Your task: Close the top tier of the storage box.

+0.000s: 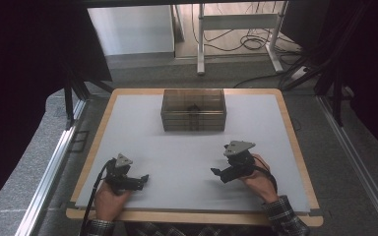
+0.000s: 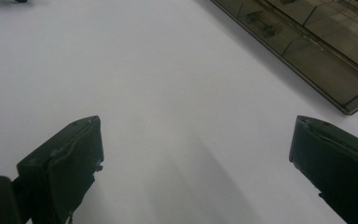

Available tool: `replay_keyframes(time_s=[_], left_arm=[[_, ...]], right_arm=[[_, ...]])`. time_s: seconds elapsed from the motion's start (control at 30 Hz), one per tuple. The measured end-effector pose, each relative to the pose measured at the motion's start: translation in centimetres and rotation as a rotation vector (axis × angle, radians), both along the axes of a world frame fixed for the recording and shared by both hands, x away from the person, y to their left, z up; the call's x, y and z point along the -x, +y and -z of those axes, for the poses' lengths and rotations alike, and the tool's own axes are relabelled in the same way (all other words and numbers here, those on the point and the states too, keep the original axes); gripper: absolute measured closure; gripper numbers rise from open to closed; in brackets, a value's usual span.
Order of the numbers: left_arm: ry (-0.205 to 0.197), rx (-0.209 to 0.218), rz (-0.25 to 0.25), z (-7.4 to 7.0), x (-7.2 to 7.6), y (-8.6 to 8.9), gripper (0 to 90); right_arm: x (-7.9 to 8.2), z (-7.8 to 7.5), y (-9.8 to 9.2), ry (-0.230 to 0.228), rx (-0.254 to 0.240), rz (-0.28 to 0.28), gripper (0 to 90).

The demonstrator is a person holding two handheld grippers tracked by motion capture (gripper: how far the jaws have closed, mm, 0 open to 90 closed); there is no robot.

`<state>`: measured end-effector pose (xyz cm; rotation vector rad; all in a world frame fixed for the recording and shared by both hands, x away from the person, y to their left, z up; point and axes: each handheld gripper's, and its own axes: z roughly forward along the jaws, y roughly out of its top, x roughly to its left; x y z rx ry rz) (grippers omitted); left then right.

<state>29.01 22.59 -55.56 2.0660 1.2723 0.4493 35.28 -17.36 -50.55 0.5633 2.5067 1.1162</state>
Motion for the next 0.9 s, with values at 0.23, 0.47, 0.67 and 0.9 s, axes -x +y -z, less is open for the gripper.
replay_keyframes(time_s=[0.23,0.47,0.67,0.9], left_arm=[[0.000,0.000,0.000,0.0,0.0,0.0,0.0],[0.000,0.000,0.000,0.0,0.0,0.0,0.0],[0.000,0.000,0.000,0.0,0.0,0.0,0.0],[0.000,0.000,0.000,0.0,0.0,0.0,0.0]], right_arm=[[0.2,0.2,-0.7,-0.001,-0.002,0.013,2.6],[0.4,0.6,-1.7,0.009,-0.002,0.044,0.3],[0.6,1.2,-2.7,0.023,0.003,0.066,0.1],[0.9,1.7,-3.3,0.034,0.012,0.077,0.1]])
